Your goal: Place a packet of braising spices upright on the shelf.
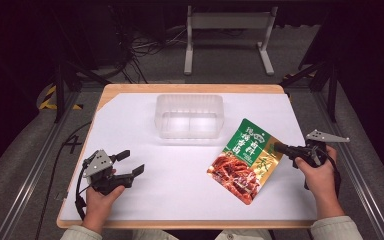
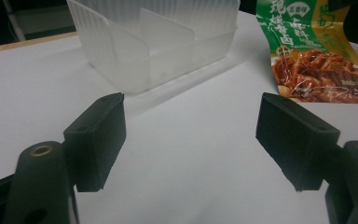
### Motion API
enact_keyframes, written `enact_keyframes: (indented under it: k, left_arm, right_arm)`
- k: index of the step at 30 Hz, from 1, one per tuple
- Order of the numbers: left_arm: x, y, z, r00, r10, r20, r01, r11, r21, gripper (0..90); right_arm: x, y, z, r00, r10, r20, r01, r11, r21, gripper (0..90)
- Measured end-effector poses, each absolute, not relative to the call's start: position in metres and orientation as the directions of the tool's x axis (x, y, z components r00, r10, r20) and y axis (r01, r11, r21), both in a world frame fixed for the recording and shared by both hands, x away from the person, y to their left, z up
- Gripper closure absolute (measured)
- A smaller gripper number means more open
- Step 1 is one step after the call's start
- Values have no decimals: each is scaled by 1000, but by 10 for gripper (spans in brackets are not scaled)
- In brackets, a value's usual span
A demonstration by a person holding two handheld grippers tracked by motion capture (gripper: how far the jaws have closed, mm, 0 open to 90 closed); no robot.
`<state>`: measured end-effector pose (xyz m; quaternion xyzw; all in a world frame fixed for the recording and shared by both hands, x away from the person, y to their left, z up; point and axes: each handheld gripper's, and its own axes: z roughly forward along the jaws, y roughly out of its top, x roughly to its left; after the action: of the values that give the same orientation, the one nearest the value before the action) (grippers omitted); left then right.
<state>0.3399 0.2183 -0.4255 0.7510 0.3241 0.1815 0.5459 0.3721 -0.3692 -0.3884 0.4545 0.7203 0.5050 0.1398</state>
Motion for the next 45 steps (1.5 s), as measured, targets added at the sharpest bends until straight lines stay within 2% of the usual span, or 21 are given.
enact_keyframes:
  k: [13, 26, 45]
  left_arm:
    - [339, 219, -425, 720, 689, -77, 289, -197, 937, 249]
    - [339, 219, -426, 717, 692, -86, 295, -189, 937, 249]
    - [340, 219, -426, 716, 693, -83, 296, -194, 935, 249]
  right_arm:
    - [346, -348, -338, -636, 736, 230, 423, 84, 902, 900]
    - [322, -310, -293, -737, 662, 133, 318, 166, 934, 900]
    - [346, -314, -252, -696, 704, 143, 286, 90, 954, 900]
